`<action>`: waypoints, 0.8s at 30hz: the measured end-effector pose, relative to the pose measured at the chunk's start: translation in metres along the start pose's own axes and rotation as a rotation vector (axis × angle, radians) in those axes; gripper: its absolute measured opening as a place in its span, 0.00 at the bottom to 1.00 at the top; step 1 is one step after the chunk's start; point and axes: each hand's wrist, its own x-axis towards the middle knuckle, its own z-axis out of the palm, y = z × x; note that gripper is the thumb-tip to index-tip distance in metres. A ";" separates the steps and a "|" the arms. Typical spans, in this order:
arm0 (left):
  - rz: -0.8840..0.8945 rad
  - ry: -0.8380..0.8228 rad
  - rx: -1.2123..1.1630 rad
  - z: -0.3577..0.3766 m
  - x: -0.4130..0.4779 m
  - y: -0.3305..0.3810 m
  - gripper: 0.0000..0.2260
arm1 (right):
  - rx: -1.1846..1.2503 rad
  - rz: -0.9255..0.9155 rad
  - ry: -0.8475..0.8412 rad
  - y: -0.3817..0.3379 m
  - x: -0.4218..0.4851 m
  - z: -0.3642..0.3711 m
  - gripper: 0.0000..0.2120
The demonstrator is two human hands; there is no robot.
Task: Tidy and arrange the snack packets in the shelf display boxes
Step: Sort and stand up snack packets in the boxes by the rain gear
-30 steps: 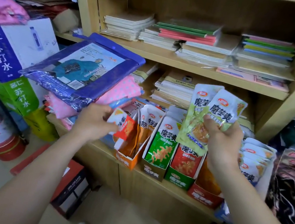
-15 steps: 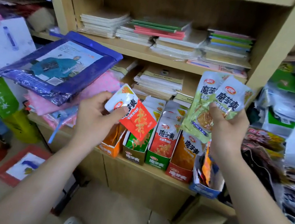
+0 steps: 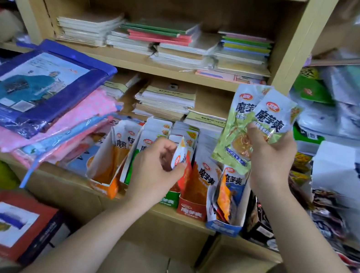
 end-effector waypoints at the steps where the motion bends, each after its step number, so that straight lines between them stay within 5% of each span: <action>1: -0.014 -0.034 0.039 0.006 0.001 -0.002 0.13 | -0.002 0.010 -0.011 0.002 0.001 0.000 0.12; 4: -0.134 -0.190 0.075 0.018 0.004 -0.006 0.19 | -0.031 0.065 -0.059 0.005 0.003 0.000 0.11; 6: -0.259 -0.281 -0.042 0.019 0.008 -0.008 0.24 | 0.010 0.132 -0.111 0.008 0.005 -0.001 0.06; 8: -0.357 -0.302 -0.208 0.016 0.012 -0.011 0.23 | 0.070 0.225 -0.155 0.007 0.005 0.000 0.11; 16: -0.412 -0.171 -0.538 -0.015 0.018 -0.002 0.07 | 0.191 0.411 -0.332 0.006 0.004 0.004 0.18; 24: -0.205 0.092 -0.186 -0.082 0.043 -0.044 0.10 | 0.197 0.349 -0.298 0.005 -0.013 0.037 0.18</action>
